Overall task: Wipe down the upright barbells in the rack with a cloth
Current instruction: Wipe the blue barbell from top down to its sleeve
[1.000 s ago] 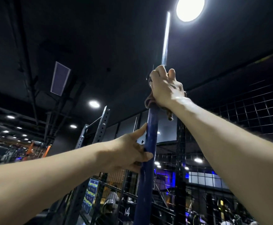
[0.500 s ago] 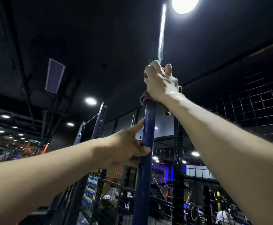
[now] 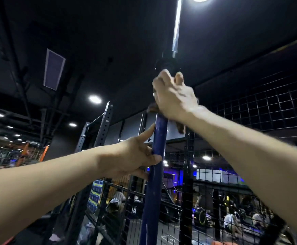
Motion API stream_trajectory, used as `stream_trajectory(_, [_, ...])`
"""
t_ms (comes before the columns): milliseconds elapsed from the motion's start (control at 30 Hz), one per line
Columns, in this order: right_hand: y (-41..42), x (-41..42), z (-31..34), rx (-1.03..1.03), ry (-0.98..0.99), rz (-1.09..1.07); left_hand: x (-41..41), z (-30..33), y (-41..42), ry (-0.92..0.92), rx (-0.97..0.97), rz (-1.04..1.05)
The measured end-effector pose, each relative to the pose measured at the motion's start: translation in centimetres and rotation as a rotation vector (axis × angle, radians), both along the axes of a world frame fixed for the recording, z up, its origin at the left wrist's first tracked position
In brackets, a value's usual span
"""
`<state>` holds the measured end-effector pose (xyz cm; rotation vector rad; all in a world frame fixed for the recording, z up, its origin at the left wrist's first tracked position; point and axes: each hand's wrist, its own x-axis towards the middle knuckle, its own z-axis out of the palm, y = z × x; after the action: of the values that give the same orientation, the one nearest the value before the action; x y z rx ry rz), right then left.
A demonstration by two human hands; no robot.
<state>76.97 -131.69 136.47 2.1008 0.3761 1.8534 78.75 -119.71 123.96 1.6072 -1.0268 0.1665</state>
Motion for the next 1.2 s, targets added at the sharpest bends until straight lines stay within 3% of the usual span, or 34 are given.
stream_trajectory(133, [0.8, 0.4, 4.7, 0.112, -0.020, -0.032, 0.2, -0.4, 0.0, -0.006, -0.009, 0.006])
stream_trajectory(233, [0.5, 0.7, 1.5, 0.156, -0.066, 0.061, 0.4, -0.4, 0.2, 0.010, -0.006, -0.003])
stream_trajectory(400, [-0.7, 0.6, -4.3, 0.010, -0.088, 0.084, 0.2, -0.2, -0.1, 0.006, 0.012, 0.018])
stream_trajectory(633, [0.5, 0.8, 4.5, 0.155, -0.014, 0.065, 0.4, -0.2, -0.1, 0.013, 0.012, 0.018])
stream_trajectory(867, [-0.5, 0.5, -3.8, -0.016, -0.082, 0.089, -0.4, -0.3, 0.0, 0.023, 0.002, 0.038])
stream_trajectory(1067, [0.6, 0.6, 4.3, 0.161, -0.017, 0.089, 0.1, -0.2, 0.1, -0.001, 0.009, 0.015])
stream_trajectory(1200, [0.4, 1.8, 4.1, 0.165, -0.031, 0.141, 0.5, -0.1, 0.2, 0.004, -0.017, -0.007])
